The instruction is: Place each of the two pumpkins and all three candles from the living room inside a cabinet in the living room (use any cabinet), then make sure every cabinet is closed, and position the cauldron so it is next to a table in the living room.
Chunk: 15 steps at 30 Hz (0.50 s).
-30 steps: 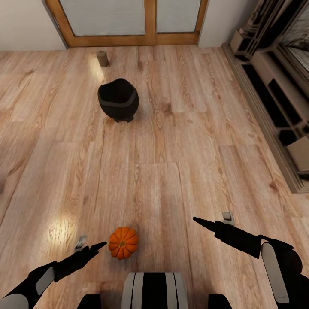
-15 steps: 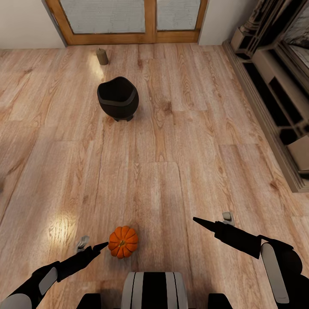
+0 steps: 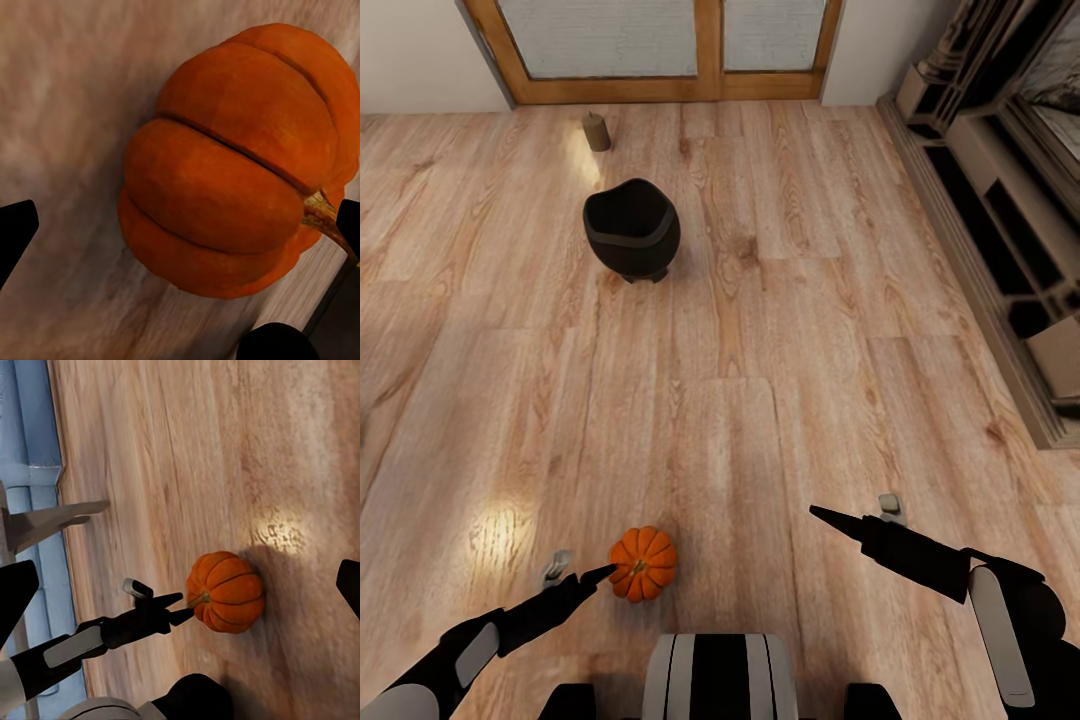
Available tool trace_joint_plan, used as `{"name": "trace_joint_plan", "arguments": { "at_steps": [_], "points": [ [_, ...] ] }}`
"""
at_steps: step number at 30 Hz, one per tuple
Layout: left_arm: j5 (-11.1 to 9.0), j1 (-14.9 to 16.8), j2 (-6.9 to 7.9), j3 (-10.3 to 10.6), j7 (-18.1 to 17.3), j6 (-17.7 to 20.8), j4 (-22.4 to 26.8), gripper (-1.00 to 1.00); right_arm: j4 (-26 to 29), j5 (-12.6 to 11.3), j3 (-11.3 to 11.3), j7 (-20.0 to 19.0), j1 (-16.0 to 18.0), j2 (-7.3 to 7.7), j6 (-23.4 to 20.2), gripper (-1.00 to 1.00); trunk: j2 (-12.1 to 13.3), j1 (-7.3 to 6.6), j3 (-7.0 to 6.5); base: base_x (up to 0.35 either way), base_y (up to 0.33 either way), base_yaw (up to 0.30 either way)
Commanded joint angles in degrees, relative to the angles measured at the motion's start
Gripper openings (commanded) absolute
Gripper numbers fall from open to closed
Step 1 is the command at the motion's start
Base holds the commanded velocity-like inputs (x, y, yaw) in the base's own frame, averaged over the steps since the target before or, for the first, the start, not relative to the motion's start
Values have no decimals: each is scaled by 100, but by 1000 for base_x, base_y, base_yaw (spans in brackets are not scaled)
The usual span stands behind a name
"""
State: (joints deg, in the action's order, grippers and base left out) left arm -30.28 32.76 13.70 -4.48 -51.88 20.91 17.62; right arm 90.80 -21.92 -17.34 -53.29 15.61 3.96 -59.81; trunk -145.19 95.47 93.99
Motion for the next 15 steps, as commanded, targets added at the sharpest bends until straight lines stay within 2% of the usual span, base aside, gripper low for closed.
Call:
{"name": "trace_joint_plan", "arguments": {
  "at_steps": [1, 15],
  "points": [
    [-20, 2, -2, -18, -13, 55, -1, 100, -1, 21, -6, -36, 3, 0, -19, 100, -1, -1, 3, 41, -95, 0],
    [-19, 3, -4, -18, -7, 54, -2, 100, -1, 21, -6, -41, 3, 2, -19, 100, -1, -1, 3, 55, -27, 0]
  ]
}}
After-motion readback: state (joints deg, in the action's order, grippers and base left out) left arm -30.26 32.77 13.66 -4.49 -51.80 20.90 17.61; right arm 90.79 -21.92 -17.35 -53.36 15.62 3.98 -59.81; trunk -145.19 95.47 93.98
